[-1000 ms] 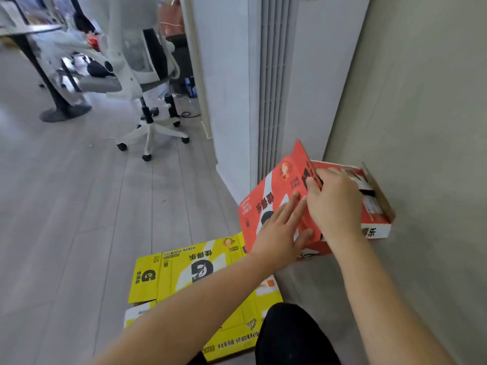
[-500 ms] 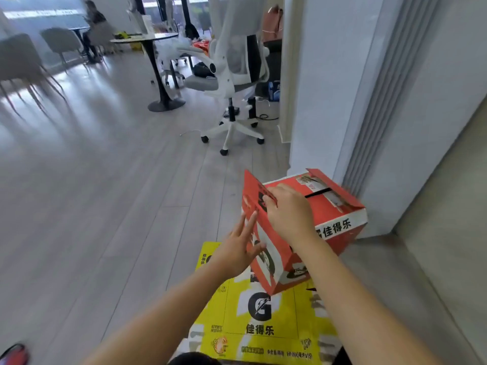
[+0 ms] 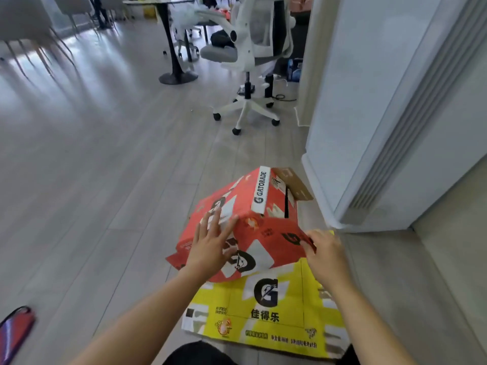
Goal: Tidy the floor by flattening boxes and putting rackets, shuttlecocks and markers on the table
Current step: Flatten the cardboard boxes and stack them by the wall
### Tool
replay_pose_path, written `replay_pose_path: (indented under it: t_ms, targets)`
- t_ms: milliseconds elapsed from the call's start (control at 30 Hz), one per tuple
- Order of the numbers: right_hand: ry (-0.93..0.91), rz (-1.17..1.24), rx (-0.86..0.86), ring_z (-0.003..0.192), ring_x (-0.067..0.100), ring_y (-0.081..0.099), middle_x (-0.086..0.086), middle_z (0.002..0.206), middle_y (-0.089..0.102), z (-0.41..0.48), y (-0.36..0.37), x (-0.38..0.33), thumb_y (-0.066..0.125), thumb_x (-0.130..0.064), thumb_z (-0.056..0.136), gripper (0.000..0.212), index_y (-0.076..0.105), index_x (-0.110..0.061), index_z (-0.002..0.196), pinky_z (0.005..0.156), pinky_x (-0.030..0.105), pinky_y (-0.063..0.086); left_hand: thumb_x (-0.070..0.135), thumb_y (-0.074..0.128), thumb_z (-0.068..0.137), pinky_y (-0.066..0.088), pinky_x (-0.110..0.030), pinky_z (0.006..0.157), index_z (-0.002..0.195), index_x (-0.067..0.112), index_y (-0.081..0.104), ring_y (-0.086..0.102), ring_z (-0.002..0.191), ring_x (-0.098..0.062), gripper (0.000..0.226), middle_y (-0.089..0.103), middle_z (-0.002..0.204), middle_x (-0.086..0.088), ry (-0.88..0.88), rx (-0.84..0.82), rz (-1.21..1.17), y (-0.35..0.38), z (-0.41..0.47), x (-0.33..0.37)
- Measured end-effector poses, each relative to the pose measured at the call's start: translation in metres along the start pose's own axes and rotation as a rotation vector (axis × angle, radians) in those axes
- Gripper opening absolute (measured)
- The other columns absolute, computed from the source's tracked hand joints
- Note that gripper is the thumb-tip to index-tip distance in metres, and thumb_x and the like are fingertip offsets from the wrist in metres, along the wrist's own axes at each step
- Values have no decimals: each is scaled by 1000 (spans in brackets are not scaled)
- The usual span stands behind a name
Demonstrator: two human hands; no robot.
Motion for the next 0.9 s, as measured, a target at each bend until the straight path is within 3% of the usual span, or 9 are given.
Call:
replay_pose_path:
  t_ms: [133,267,367,500,633,733,833,900]
  targets:
    - [283,-88,-135,82,26,60,-7,82,63,-53,50,96,65,-11,85,14,68,-24,90,66,39,49,63,46,94,3,-54,123,143,59,-25,-11,153,-28,87,-21,165,8,107,-295,-32,81,-7,17]
    - [478,-155,-165,80,27,62,0,84,67,-87,61,145,61,-13,88,13,70,-19,94,62,33,43,66,37,96,-1,-54,122,151,54,-15,-14,153,-26,77,-21,164,12,217,-309,31,111,7,48]
    - [583,-120,-120,87,22,63,-2,98,67,-95,67,164,62,-13,88,23,66,-23,108,73,37,53,64,32,97,-8,-57,120,154,48,-5,-14,153,-25,70,-17,165,12,337,-353,89,141,9,82]
    - [498,-156,-133,108,21,58,-5,120,59,-84,85,149,65,-20,87,44,56,-26,129,89,43,51,59,27,100,-9,-56,120,156,44,-6,-19,151,-30,66,-18,164,10,290,-334,82,164,5,95]
    - [319,-158,-196,133,17,42,-7,141,49,-53,118,99,60,-23,93,42,55,-23,135,110,41,36,45,27,104,-5,-45,124,159,34,-5,-9,154,-18,64,-8,166,12,298,-253,26,154,9,72]
    - [154,-172,-210,136,17,39,-5,142,49,-28,147,54,59,-22,94,37,58,-24,131,111,40,32,43,28,103,6,-46,124,160,30,8,6,154,-19,62,7,167,8,243,-177,27,144,15,41]
    - [43,-181,-231,136,20,40,-3,143,50,-11,179,22,62,-23,92,35,60,-24,127,110,42,31,47,25,103,15,-50,123,157,27,24,17,152,-24,58,22,164,4,72,-82,3,130,27,-4]
    - [-6,-194,-251,140,22,37,0,147,47,-6,201,6,63,-24,91,36,60,-23,127,114,43,27,53,26,104,19,-51,122,156,27,24,20,151,-26,59,24,164,1,-60,-39,-27,126,30,-40]
Point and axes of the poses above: each hand's wrist, its own z-axis towards the middle knuckle, its own y-axis out of the palm, x = y × z, the point moved 10 cm from there along z, towards the middle knuckle
